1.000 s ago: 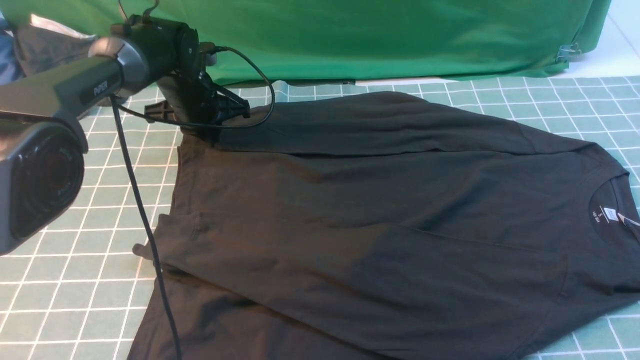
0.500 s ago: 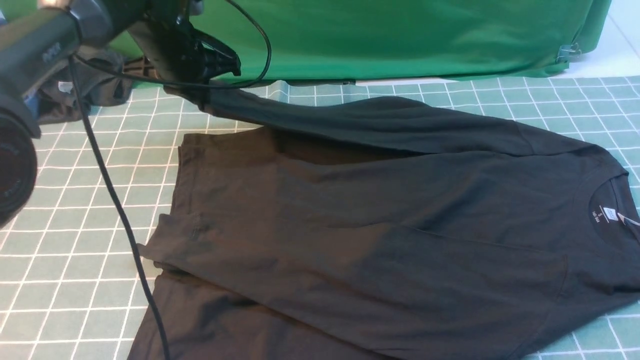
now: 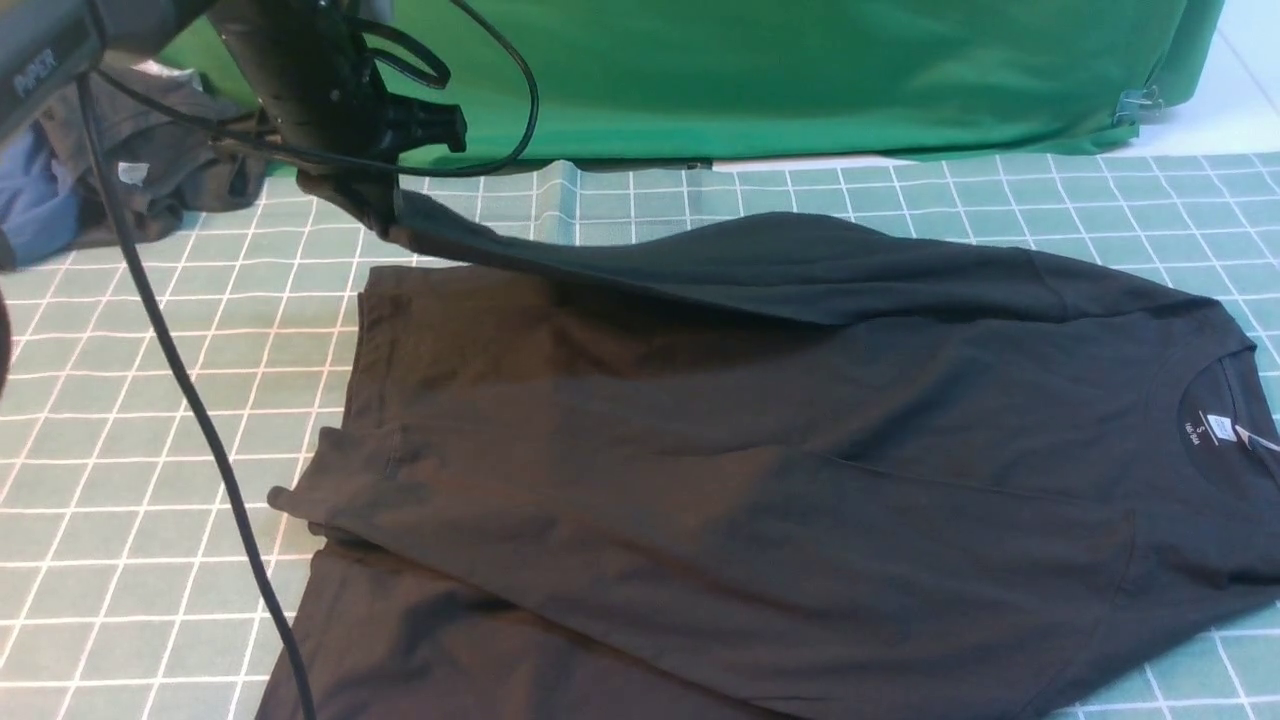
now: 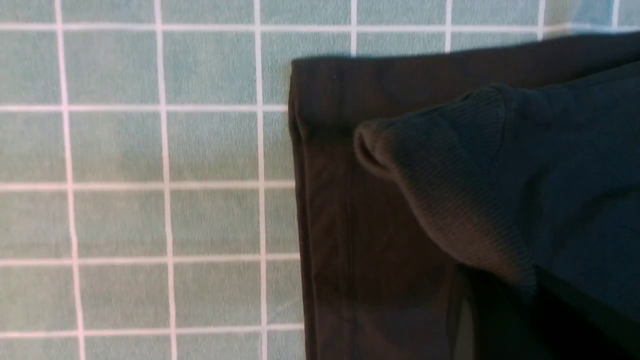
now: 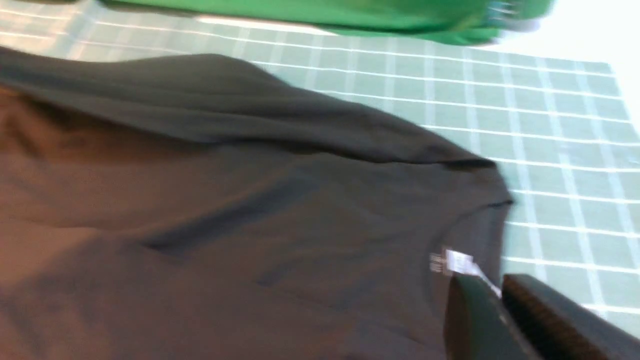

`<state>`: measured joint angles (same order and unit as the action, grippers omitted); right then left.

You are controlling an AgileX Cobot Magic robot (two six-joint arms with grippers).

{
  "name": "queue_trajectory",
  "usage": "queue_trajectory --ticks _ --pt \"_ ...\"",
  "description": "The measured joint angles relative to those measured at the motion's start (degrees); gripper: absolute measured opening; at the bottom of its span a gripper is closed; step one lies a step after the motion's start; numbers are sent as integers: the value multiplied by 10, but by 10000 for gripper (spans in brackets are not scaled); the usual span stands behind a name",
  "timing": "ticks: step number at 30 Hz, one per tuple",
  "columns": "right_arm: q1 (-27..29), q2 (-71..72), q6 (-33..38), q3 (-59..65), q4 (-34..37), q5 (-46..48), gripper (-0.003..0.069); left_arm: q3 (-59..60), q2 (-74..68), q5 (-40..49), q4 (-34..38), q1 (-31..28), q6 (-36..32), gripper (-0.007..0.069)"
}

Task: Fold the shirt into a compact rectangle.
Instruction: 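Fold the left side of the dark shirt inward over its body with the left gripper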

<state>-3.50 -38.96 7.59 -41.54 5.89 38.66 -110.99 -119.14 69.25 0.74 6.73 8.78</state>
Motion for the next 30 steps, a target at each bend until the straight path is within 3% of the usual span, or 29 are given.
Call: queue_trajectory --ticks 5,16,30 --pt "0 -29 -36 0 -59 12 27 57 46 1 5 9 -1 20" --pt "0 -124 -42 0 -65 29 23 217 154 3 30 13 9 20" --pt "0 -134 -43 0 -64 24 23 373 201 -4 59 13 32 20"
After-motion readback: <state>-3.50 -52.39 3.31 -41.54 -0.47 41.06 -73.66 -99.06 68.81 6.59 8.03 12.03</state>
